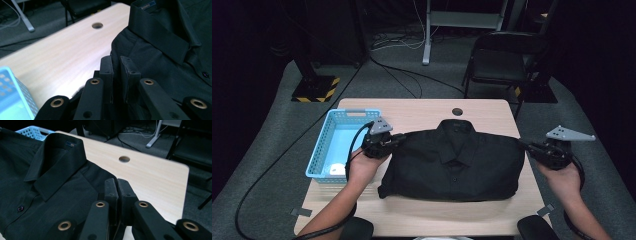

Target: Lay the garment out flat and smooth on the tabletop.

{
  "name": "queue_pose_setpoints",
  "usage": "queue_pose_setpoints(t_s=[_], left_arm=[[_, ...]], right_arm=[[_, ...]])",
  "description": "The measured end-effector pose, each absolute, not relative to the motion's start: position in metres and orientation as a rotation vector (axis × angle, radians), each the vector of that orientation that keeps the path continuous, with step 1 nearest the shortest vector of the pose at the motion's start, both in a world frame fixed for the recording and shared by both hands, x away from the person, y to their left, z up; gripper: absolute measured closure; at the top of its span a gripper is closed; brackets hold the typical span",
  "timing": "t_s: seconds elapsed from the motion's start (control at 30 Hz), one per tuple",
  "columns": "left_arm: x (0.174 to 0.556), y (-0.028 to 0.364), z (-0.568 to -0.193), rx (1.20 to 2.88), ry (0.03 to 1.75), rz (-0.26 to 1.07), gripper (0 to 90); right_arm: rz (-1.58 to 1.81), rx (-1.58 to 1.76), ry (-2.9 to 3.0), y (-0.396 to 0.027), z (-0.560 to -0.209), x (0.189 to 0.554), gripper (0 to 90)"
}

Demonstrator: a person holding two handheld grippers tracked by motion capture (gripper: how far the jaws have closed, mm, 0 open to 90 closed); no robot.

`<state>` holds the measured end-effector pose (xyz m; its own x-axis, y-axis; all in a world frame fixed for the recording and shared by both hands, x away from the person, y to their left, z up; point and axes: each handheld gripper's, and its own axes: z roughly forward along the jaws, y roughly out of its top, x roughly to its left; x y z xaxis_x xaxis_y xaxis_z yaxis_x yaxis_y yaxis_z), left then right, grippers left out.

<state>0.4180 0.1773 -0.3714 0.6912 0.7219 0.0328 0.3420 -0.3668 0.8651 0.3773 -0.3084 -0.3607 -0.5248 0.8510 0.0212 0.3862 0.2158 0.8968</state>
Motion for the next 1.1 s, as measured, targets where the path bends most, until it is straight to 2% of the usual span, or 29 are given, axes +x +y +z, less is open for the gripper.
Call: queue_pose_setpoints(t_s=[0.53,1.1], left_arm=[[0.466,0.167,-0.319,1.931,0.839,0.623,80.8],[0.52,0.159,-0.302,1.904,0.925,0.708,80.9]], right_arm=[[1.25,1.139,1.957,-0.309,-0.307,0.429,87.0],[1.18,1.186,1.905,-0.301,-0.293,0.479,87.0]])
